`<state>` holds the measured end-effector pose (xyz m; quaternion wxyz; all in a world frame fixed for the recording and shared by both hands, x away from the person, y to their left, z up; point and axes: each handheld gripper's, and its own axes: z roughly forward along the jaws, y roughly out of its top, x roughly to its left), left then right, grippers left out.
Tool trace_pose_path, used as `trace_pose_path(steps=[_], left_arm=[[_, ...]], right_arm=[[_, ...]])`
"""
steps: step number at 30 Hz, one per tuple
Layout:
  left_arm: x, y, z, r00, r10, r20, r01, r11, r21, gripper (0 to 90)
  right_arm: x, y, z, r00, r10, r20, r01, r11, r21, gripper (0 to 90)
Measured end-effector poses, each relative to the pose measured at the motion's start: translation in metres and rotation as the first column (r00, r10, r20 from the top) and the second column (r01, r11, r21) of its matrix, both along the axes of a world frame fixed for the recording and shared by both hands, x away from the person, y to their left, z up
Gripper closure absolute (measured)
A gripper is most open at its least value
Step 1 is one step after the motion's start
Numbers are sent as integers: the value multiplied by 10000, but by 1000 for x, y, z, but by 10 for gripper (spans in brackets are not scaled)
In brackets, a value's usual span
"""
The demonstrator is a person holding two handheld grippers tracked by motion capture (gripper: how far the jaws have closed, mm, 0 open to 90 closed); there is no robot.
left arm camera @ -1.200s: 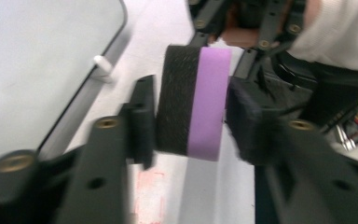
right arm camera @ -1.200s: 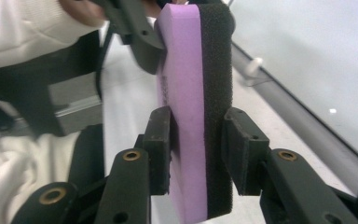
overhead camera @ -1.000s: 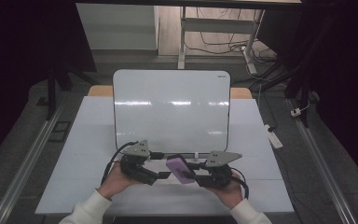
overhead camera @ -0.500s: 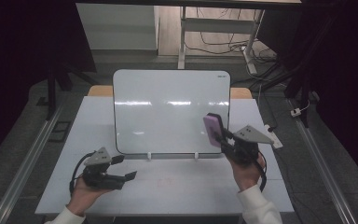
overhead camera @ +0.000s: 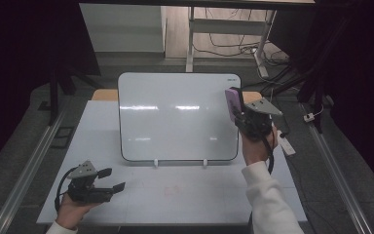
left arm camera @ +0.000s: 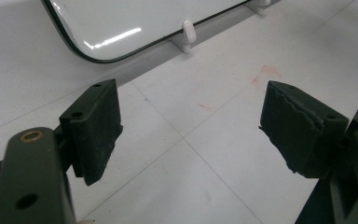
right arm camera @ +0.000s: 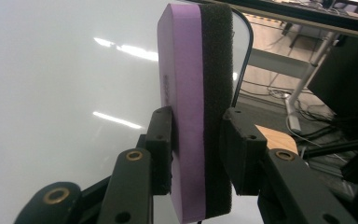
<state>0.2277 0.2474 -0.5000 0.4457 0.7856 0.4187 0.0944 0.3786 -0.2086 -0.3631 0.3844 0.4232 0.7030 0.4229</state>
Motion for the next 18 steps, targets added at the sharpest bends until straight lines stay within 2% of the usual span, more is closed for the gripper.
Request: trace_pose_path(steps=[4,6,12,16,18], left_arm=[[0,0,-1,10000,33,-27,-33,10000,0,210],[0,1,-2,10000,28,-56,-28,10000,-8,209],[1,1,-5,9999,30,-120,-30,10000,8,209],[1,1,-6,9999,-21,-121,22,10000,45,208],[1,1,-6,9999,-23,-117,23,10000,46,208]], right_arm=[[12,7,-2,9989,-456,59,457,9985,-309,646],[18,9,-3,9987,-515,-8,514,9983,-260,646],[26,23,-8,9997,-225,-133,223,9996,-162,645],[27,29,-10,9998,-211,-11,211,9991,-377,639],[27,28,-10,9999,-89,-48,88,9997,-224,625]])
